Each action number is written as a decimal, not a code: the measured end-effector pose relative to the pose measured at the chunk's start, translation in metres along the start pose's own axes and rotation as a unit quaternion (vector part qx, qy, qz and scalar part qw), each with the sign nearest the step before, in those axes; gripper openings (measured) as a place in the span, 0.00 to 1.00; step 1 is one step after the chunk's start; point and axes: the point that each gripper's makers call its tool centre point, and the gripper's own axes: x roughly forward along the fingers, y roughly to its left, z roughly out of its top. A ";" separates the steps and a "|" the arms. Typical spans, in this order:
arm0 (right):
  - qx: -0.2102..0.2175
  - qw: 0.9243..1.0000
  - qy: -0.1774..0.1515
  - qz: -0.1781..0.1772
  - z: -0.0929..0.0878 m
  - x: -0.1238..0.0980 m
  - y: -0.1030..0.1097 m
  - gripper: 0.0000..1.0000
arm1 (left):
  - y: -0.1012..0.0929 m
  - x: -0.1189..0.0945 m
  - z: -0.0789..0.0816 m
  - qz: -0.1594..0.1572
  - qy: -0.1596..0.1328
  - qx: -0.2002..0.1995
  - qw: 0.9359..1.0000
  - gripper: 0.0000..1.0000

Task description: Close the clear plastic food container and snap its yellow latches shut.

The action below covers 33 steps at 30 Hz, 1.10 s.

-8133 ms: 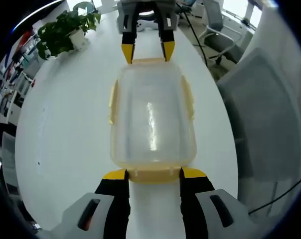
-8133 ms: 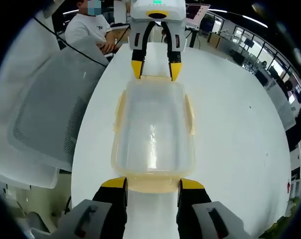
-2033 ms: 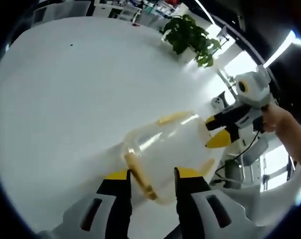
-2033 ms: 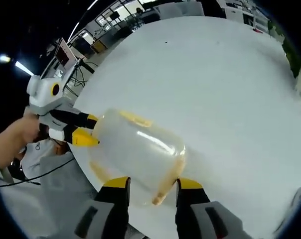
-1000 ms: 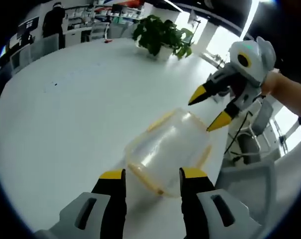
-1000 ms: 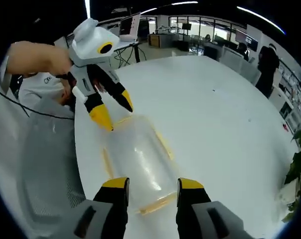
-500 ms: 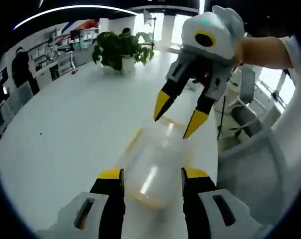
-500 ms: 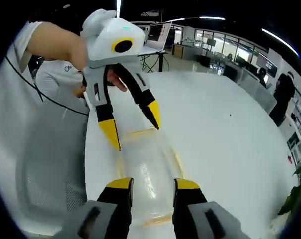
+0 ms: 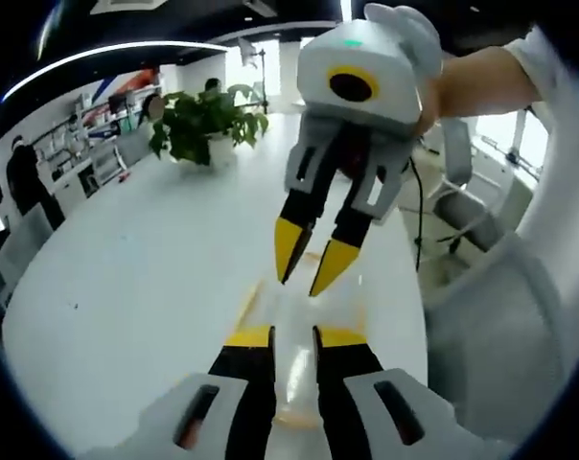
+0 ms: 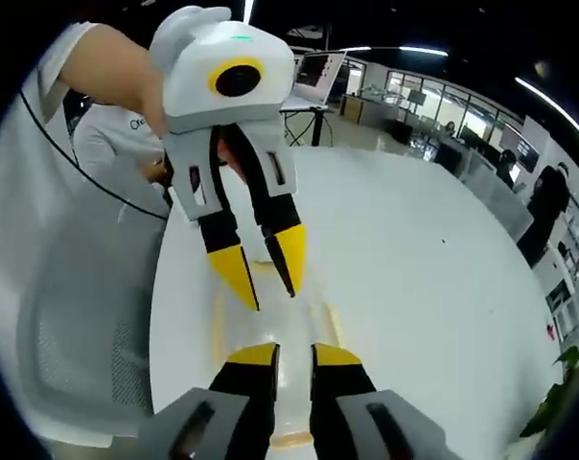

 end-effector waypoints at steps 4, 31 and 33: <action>-0.001 1.000 0.006 0.005 -0.004 0.003 -0.004 0.06 | -0.002 0.005 -0.001 -0.004 0.005 0.010 1.000 0.09; -0.002 0.999 0.034 0.011 -0.008 0.028 -0.024 0.20 | -0.032 0.024 -0.009 -0.040 0.032 0.055 0.997 0.07; -0.001 0.999 0.039 0.012 -0.010 0.030 -0.025 0.22 | -0.034 0.025 -0.009 -0.042 0.030 0.055 0.997 0.07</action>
